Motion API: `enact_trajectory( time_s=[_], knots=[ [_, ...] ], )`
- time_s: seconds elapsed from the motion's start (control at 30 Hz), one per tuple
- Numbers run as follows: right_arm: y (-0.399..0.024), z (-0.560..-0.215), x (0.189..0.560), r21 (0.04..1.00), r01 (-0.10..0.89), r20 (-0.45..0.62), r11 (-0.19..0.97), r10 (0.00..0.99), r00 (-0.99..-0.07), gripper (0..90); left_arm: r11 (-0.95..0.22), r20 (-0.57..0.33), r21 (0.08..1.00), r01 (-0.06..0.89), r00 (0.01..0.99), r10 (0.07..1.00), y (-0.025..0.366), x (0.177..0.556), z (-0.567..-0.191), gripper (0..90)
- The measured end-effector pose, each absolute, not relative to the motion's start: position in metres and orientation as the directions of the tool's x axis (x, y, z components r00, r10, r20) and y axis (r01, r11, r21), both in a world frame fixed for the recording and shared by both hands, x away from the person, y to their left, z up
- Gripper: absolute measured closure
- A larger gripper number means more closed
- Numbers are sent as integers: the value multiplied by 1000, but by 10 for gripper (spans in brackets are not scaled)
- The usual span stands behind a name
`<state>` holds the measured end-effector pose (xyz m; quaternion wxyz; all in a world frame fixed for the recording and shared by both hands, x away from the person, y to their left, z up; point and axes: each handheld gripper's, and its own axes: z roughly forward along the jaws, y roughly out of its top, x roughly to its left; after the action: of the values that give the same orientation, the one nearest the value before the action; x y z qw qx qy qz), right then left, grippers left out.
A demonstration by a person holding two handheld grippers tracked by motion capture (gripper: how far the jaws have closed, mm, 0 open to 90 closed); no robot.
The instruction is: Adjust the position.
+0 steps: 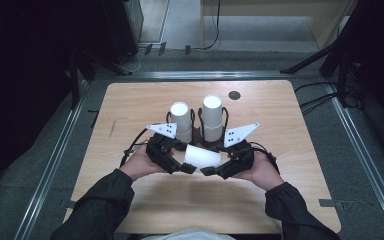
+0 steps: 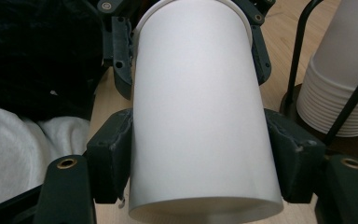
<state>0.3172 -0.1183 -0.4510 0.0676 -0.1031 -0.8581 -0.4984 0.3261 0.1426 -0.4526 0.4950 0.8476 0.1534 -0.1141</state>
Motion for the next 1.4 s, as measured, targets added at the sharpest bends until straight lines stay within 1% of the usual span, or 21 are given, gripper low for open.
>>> enact_trajectory(
  time_s=[0.1, 0.33, 0.43, 0.47, 0.53, 0.6, 0.7, 0.83, 0.9, 0.97, 1.17, 1.4],
  knots=[
    [-118, -451, 317, 839, 245, 221, 485, 107, -969, 324, -454, -358, 805, 382, 923, 142, 145, 327, -452, 189],
    [-116, -451, 316, 835, 236, 208, 497, 111, -972, 334, -472, -341, 802, 365, 930, 140, 146, 326, -450, 234],
    [-115, -451, 315, 828, 239, 210, 508, 115, -971, 329, -490, -337, 793, 363, 930, 145, 145, 326, -449, 236],
    [-115, -451, 315, 827, 235, 204, 511, 116, -972, 322, -498, -332, 789, 359, 932, 146, 145, 326, -448, 236],
    [-114, -452, 315, 822, 234, 199, 520, 122, -972, 271, -508, -323, 784, 356, 934, 155, 146, 327, -447, 236],
    [-114, -452, 314, 816, 232, 188, 529, 136, -973, 254, -520, -308, 781, 346, 938, 160, 147, 328, -445, 236],
    [-114, -454, 314, 801, 221, 173, 557, 138, -975, 230, -545, -310, 763, 348, 937, 163, 150, 330, -441, 235],
    [-112, -459, 314, 779, 225, 164, 585, 155, -974, 230, -630, -242, 716, 302, 953, 182, 147, 332, -437, 233],
    [-111, -461, 315, 773, 225, 163, 593, 156, -974, 230, -647, -236, 703, 296, 955, 180, 144, 332, -437, 233],
    [-109, -464, 315, 765, 221, 158, 605, 157, -975, 233, -687, -206, 675, 268, 963, 173, 140, 331, -438, 234],
    [-104, -473, 315, 745, 206, 131, 635, 163, -978, 245, -730, -204, 633, 259, 965, 166, 134, 332, -444, 226],
    [-94, -488, 316, 719, 215, 141, 660, 165, -976, 264, -782, -155, 582, 223, 974, 163, 126, 331, -449, 226]
  ],
)
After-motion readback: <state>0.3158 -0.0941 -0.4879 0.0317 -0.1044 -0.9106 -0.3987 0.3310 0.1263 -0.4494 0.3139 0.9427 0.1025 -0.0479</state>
